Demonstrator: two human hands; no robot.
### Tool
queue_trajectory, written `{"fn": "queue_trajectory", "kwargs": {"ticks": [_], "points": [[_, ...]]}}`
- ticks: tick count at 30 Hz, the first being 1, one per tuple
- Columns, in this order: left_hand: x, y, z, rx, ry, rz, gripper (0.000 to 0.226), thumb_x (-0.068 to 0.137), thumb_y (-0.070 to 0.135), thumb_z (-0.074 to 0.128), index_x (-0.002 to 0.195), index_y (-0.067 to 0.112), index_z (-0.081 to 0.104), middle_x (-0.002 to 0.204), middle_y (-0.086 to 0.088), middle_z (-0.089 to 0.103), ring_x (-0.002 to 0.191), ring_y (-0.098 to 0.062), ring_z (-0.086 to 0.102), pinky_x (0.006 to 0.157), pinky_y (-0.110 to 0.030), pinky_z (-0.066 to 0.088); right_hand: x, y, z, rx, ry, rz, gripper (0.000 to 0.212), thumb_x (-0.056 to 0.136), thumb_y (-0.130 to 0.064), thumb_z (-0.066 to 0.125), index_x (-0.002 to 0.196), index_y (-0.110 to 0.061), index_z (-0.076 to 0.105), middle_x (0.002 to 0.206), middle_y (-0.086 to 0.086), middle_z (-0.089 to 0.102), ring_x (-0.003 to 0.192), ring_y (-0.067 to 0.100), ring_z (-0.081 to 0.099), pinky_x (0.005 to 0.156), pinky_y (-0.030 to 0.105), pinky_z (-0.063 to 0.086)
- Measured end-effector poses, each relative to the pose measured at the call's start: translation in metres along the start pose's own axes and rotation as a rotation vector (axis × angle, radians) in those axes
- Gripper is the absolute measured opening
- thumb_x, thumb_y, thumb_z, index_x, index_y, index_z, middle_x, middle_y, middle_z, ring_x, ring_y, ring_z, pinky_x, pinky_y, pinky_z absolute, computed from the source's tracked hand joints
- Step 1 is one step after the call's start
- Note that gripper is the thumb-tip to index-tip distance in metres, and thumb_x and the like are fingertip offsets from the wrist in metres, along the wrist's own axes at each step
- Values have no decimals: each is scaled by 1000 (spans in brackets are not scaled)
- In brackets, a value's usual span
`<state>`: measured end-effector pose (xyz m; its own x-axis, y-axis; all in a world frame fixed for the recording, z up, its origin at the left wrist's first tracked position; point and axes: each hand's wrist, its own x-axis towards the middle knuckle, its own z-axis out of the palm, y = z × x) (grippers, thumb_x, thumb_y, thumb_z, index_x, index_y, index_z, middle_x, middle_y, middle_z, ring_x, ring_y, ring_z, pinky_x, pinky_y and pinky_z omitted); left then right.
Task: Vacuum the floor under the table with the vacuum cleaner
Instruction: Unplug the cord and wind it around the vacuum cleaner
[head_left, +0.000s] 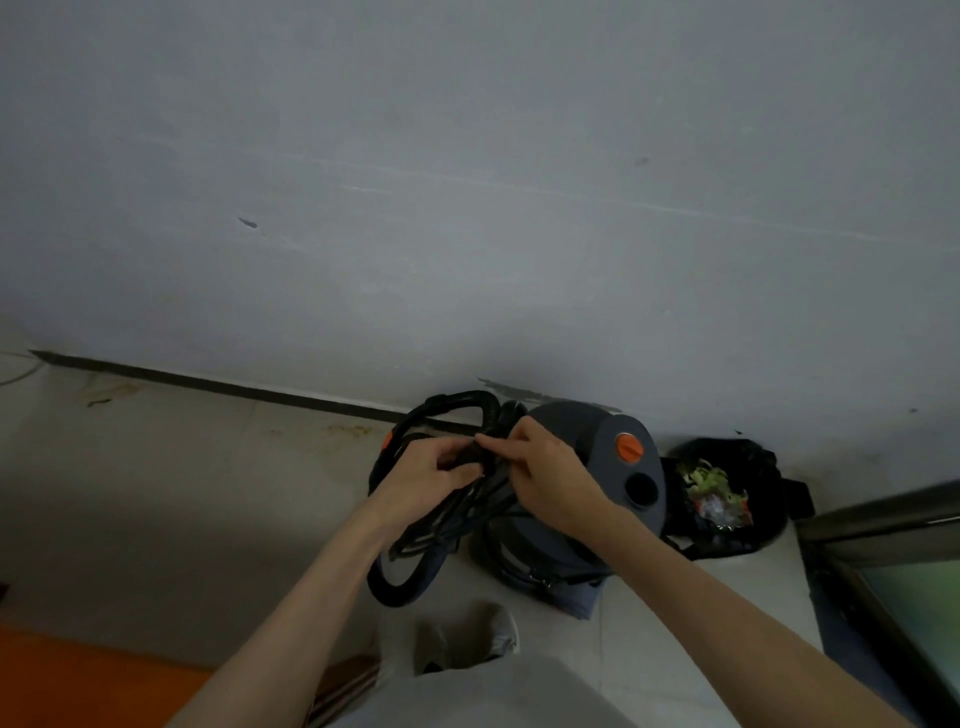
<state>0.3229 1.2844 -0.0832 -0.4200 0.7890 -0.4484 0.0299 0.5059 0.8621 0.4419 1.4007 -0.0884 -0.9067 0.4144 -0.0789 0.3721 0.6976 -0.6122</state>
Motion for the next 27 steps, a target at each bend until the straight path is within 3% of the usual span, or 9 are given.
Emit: {"fn": "queue_trajectory", "kwargs": {"ticks": [3,6,8,10,15,18,22,25,27], "points": [[1,-6,3,-22,-24,-74,31,92,15,57,123,17,59,112,1,67,100,-7,62,88,-20,51,-11,14,12,-445,65,-253,57,75,-8,67,131,-14,58,88,9,53,71,24,51,57,29,32],[4,-6,9,-45,-41,-101,32,93,18,56,124,17,60,112,-3,68,104,-16,63,98,-39,48,-18,20,18,-238,48,-162,51,87,-24,46,136,-11,52,91,6,54,73,20,51,59,25,35],[8,-4,11,-132,-59,-125,25,93,16,55,117,19,63,105,-5,70,100,-20,66,95,-39,50,-22,25,14,80,72,-87,45,92,-17,39,135,-12,54,97,-1,51,80,5,48,70,15,39],[13,-1,13,-188,-77,-132,21,93,14,55,111,18,66,100,-7,72,97,-23,67,93,-39,50,-25,32,10,211,178,-63,39,89,-3,50,126,-9,62,99,-5,52,82,-7,49,74,4,38],[22,3,20,-247,-110,-159,19,92,9,56,108,13,66,87,-6,71,78,-17,67,78,-31,53,-34,40,4,247,291,-67,18,81,-9,68,98,-6,75,94,4,63,83,6,57,77,7,45],[21,2,24,-222,-140,-159,21,91,6,57,108,14,64,94,-4,71,80,-11,68,69,-21,51,-33,39,5,383,320,67,7,84,-6,68,89,-7,74,89,0,61,81,6,57,76,13,45],[20,3,26,-178,-101,-141,25,87,4,61,111,11,62,97,-5,71,85,-12,68,69,-17,53,-28,32,8,500,265,156,17,91,-3,60,88,-19,66,91,-5,56,79,0,54,76,14,44],[22,5,26,-106,-5,-129,22,82,8,69,102,8,60,90,-5,71,80,-16,68,74,-26,55,-27,30,7,420,233,112,15,91,-4,59,94,-11,71,92,-12,50,81,0,51,76,9,40],[20,6,28,-6,26,-78,19,80,10,72,92,14,57,86,-2,70,79,-14,68,72,-23,53,-26,30,5,337,261,59,13,87,-4,64,96,-5,75,90,-12,51,79,-2,52,75,4,39]]}}
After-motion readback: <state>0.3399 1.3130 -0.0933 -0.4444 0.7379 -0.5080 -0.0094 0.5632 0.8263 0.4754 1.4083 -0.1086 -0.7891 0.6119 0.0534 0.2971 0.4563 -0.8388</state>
